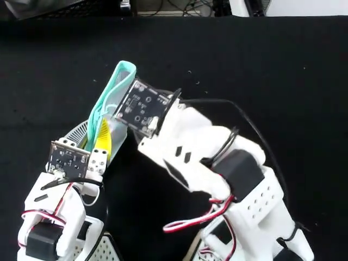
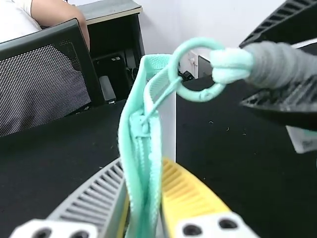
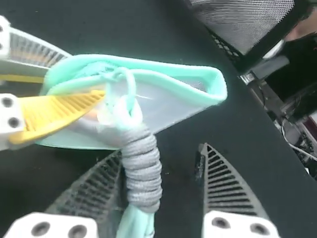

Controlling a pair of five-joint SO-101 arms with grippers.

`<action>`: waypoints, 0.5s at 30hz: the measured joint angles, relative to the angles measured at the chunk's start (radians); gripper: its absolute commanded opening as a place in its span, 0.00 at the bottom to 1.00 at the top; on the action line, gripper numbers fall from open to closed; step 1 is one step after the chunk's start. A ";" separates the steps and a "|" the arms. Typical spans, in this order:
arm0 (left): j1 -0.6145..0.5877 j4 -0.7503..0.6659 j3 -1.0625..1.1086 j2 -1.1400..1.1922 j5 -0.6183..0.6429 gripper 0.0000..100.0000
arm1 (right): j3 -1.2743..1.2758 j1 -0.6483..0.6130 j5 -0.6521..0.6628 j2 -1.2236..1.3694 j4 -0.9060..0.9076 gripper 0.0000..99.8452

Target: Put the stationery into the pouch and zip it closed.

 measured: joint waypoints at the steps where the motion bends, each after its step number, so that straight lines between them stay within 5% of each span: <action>1: 0.000 0.000 0.000 0.000 0.000 0.03 | 0.000 -0.018 -0.002 0.000 0.000 0.20; 15: 0.000 0.000 0.002 0.000 0.000 0.03 | 0.000 -0.127 -0.002 -0.006 0.025 0.21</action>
